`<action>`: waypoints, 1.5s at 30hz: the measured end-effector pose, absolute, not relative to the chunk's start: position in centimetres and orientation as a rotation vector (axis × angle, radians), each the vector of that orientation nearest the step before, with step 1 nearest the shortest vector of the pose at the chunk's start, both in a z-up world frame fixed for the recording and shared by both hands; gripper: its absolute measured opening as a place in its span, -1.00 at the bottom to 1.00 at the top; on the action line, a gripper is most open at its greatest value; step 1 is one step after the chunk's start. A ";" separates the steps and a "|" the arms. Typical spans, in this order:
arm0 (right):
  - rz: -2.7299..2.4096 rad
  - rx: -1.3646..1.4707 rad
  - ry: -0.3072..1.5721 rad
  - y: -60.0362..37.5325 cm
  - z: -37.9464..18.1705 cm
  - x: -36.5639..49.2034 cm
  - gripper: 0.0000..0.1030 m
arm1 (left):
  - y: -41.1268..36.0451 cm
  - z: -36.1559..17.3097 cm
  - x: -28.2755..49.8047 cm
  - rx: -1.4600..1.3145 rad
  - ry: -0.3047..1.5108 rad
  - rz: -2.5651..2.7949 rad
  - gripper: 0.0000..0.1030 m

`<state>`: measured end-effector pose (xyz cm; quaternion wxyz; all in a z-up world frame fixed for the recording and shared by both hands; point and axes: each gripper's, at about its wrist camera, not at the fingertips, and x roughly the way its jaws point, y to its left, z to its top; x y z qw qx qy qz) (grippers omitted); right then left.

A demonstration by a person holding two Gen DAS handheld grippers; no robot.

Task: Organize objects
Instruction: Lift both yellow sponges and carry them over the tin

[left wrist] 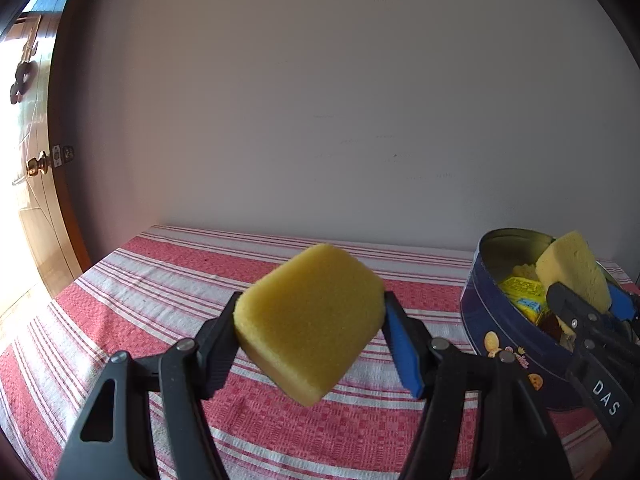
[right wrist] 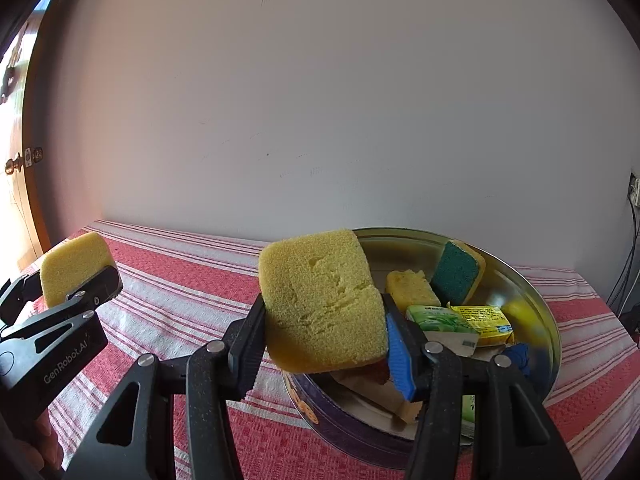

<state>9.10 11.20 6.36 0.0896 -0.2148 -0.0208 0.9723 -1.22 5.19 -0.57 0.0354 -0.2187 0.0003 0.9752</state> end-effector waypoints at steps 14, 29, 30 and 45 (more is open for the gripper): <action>2.859 -0.571 -0.033 14.8 8.3 10.6 0.08 | 11.5 1.0 -0.6 -0.611 0.007 2.911 0.29; 2.768 -0.527 -0.010 21.6 8.9 10.8 0.08 | 18.8 2.0 -0.7 -0.577 0.017 2.803 0.29; 2.761 -0.522 -0.015 21.9 9.0 10.8 0.08 | 19.2 2.0 -0.7 -0.576 0.021 2.798 0.29; 2.677 -0.504 0.048 25.5 9.4 10.3 0.08 | 23.4 2.2 -1.4 -0.583 0.044 2.739 0.29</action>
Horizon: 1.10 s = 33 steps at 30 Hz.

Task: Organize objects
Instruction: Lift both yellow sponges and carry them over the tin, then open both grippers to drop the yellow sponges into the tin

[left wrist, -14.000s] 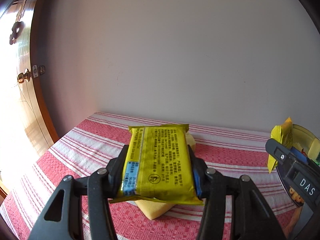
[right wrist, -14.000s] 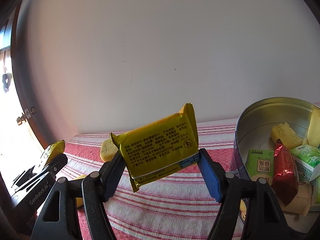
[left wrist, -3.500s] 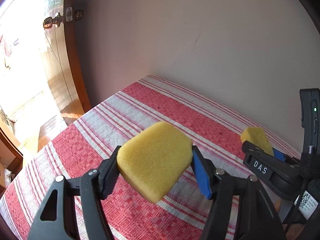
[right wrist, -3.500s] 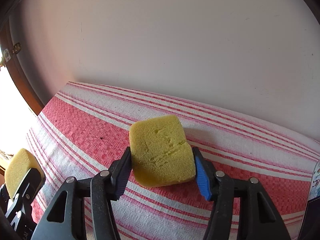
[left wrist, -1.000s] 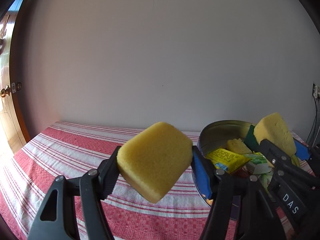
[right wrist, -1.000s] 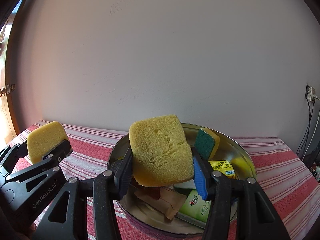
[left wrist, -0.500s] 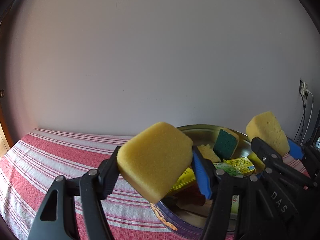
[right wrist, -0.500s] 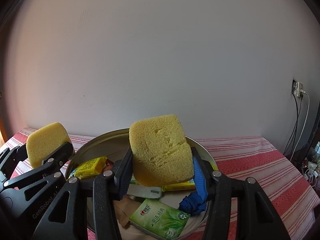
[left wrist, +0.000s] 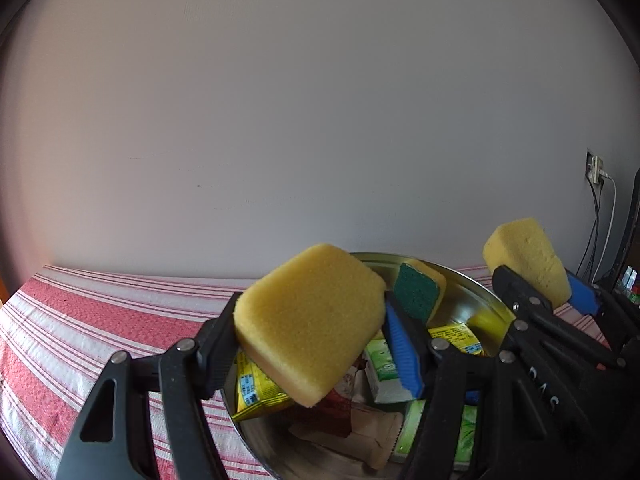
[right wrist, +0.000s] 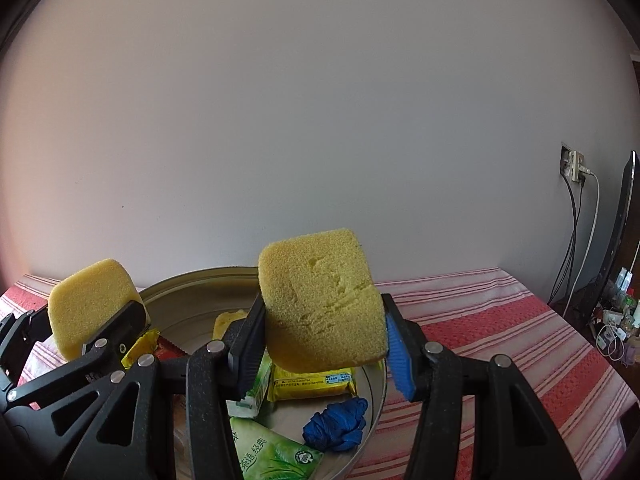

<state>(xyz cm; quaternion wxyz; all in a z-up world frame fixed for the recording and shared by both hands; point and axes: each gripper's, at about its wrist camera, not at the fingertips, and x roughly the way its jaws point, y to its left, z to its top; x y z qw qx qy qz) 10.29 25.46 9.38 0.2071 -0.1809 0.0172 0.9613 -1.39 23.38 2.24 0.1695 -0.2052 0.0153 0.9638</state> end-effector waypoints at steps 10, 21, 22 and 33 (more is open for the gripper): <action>2.650 -0.510 0.074 25.9 9.2 9.5 0.08 | 25.0 1.7 -3.2 -0.648 0.078 2.740 0.29; 2.649 -0.584 0.173 26.0 8.7 8.6 0.08 | 26.4 0.7 -4.6 -0.711 0.098 2.744 0.29; 2.655 -0.596 0.185 26.0 8.6 8.4 0.08 | 26.5 0.7 -4.7 -0.713 0.100 2.745 0.29; 2.701 -0.641 0.191 24.4 8.0 8.1 0.08 | 27.7 -1.3 -6.1 -0.751 0.116 2.764 0.28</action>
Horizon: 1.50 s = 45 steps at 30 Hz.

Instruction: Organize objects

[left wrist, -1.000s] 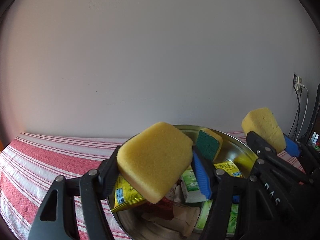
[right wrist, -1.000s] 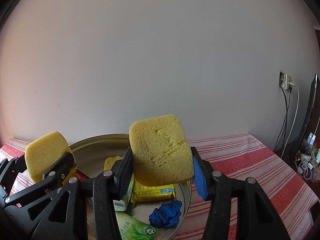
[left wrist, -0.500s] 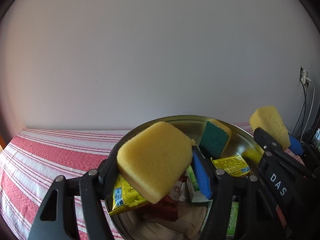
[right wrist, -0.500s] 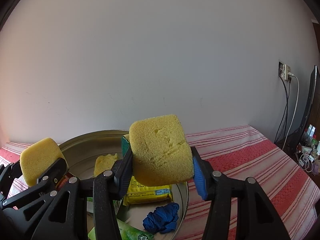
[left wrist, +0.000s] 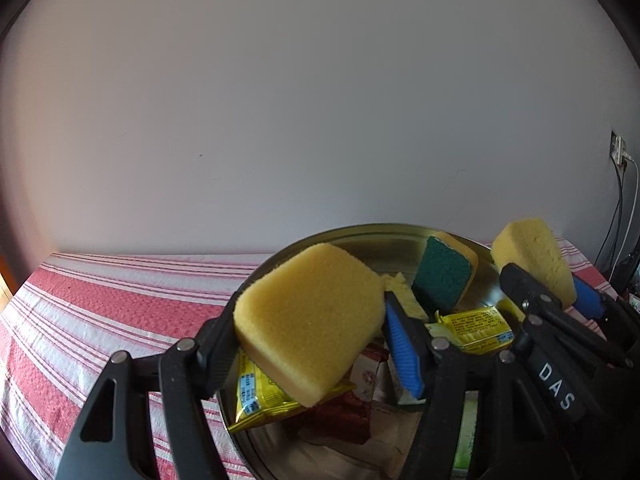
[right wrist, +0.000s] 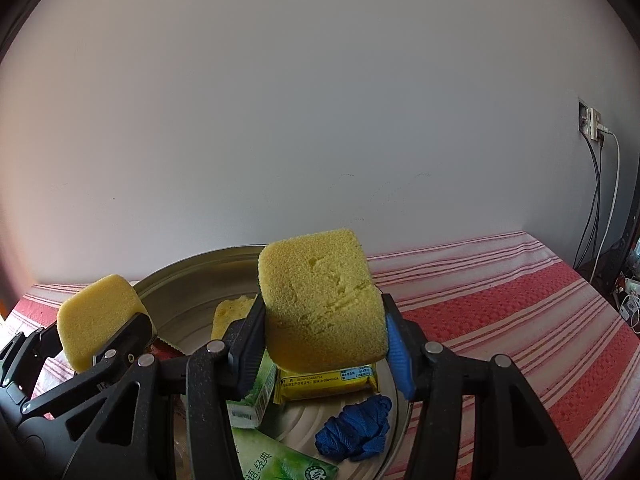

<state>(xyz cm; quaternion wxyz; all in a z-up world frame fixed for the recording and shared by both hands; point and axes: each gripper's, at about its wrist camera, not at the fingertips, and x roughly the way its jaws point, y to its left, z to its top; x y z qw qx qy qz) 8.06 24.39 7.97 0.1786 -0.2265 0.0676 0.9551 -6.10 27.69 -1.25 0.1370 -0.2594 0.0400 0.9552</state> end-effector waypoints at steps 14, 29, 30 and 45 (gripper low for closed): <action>2.708 -0.675 0.189 25.1 7.6 7.6 0.08 | 27.2 -2.0 -6.8 -0.772 0.131 2.772 0.29; 2.816 -0.707 0.280 25.7 7.7 7.7 0.13 | 25.8 -2.0 -7.1 -0.811 0.063 2.772 0.50; 2.822 -0.705 0.296 25.8 7.9 7.8 0.16 | 25.5 -1.8 -7.1 -0.809 0.042 2.773 0.55; 2.913 -0.519 0.656 28.2 9.1 11.0 0.88 | 24.2 -0.2 -3.7 -0.610 0.135 2.796 0.99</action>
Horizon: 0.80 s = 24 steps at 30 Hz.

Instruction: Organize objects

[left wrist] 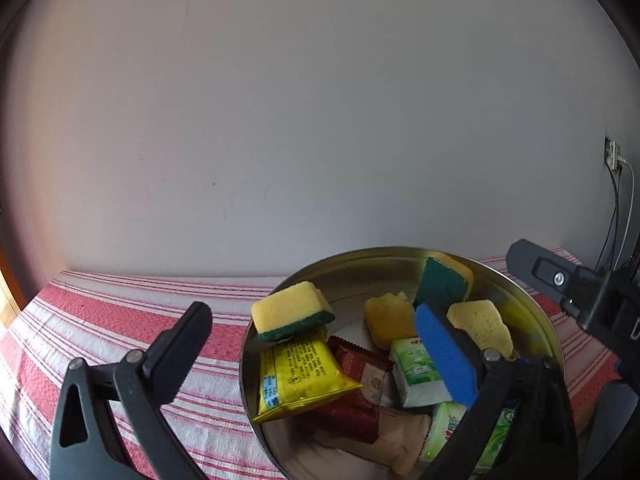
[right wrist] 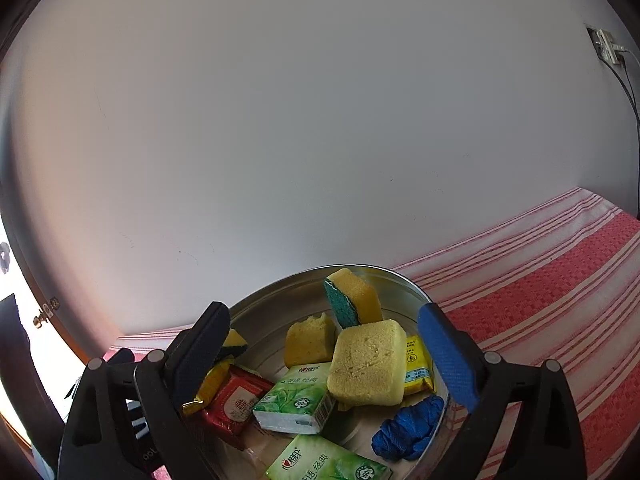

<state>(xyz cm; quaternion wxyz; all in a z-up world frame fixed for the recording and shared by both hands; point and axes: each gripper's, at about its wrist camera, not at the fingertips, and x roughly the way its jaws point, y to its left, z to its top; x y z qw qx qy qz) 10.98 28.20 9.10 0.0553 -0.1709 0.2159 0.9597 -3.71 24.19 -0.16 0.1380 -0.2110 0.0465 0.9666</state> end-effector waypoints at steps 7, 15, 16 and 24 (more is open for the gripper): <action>2.806 -0.396 0.484 27.3 9.3 11.9 0.88 | 21.8 -1.0 -2.6 -0.625 0.101 2.825 0.99; 2.717 -0.240 0.289 25.5 8.6 12.6 0.92 | 21.1 -0.7 -1.5 -0.576 0.078 2.846 0.99; 2.719 -0.221 0.275 25.3 8.6 12.8 0.92 | 21.0 -0.7 -1.2 -0.567 0.086 2.846 0.99; 2.752 -0.232 0.291 24.7 8.2 13.5 0.94 | 20.8 -0.9 0.0 -0.484 0.128 2.869 0.99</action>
